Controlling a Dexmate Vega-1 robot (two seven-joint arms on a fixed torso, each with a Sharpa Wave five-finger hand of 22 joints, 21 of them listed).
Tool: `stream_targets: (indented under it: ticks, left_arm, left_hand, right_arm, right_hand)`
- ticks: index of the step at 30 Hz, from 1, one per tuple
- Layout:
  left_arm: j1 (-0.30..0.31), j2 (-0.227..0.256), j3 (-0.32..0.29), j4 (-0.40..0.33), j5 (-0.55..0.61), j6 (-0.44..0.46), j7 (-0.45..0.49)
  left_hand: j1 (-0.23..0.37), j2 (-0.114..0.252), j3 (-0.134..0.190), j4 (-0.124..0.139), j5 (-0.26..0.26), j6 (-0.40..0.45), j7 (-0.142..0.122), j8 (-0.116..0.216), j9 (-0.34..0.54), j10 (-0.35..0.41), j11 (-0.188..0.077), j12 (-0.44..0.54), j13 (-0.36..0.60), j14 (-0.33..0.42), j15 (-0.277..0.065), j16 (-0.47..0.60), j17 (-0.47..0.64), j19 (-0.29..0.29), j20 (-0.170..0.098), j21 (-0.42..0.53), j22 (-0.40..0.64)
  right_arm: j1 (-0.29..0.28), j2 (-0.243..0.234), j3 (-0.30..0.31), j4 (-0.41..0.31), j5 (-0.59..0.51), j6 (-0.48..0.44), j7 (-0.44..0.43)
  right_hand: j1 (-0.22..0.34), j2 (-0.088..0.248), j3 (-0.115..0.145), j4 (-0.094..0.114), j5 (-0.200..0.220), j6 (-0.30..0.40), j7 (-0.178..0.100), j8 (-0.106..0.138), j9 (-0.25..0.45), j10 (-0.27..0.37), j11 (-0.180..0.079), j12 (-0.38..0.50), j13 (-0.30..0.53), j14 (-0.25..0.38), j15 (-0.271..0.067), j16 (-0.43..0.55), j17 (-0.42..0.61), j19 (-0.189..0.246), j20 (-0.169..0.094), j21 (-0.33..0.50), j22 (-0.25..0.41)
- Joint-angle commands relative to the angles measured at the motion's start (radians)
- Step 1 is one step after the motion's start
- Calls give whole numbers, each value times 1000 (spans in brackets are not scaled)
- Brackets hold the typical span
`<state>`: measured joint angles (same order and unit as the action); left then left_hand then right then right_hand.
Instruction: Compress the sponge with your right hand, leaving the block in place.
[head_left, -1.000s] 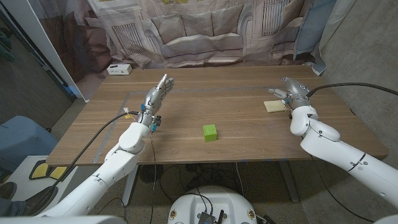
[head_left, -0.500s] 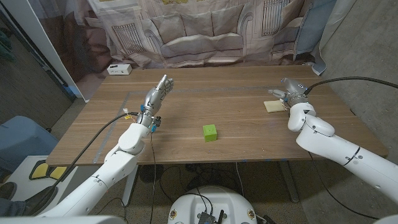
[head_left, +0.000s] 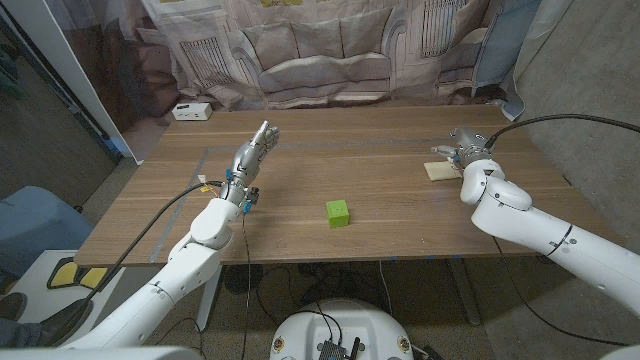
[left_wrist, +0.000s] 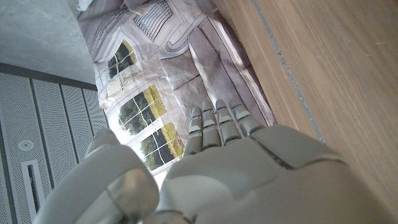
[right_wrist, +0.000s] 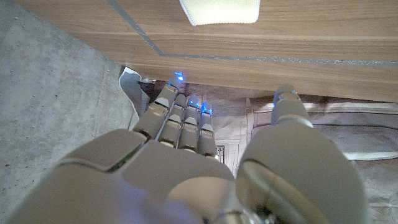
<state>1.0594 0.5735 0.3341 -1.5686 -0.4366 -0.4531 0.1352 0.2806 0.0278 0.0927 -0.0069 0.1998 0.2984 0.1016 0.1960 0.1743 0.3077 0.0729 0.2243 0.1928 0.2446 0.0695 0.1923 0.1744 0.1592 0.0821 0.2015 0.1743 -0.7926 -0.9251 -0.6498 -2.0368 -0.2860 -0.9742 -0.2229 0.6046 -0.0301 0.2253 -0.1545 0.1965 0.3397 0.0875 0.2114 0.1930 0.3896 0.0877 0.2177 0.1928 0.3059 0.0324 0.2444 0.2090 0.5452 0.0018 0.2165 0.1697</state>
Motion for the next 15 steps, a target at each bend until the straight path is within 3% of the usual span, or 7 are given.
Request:
stream_targets:
  ticks: [1,10,15]
  left_arm:
    - [2,-5,3,1,-1,0,4]
    - [3,-3,2,-7,1,4,7]
    - [2,1,0,-13,4,9,10]
  left_hand:
    - [6,2,4,-7,-2,7,3,-3,6,5,-3,-3,3,7,-2,-2,5,8,4,-1,4]
    - [7,4,4,-8,-3,11,3,-2,6,6,0,-4,4,10,-4,-1,5,9,4,-2,4]
    - [8,5,5,-9,-3,11,3,-3,6,8,1,-3,4,11,-4,-1,5,10,4,-2,4]
  right_arm:
    - [69,-18,-65,12,7,-38,77]
    - [108,-18,-101,28,5,-51,111]
    - [124,-9,-112,43,8,-56,120]
  right_hand:
    - [13,0,3,-4,9,6,4,7,5,9,2,3,2,12,-1,3,2,14,-2,4,2]
    - [21,0,4,-5,8,8,5,6,5,12,0,3,1,21,0,5,1,23,-2,5,2]
    - [34,-4,4,-6,8,31,2,11,5,39,-7,8,1,48,-7,11,0,52,-6,9,1]
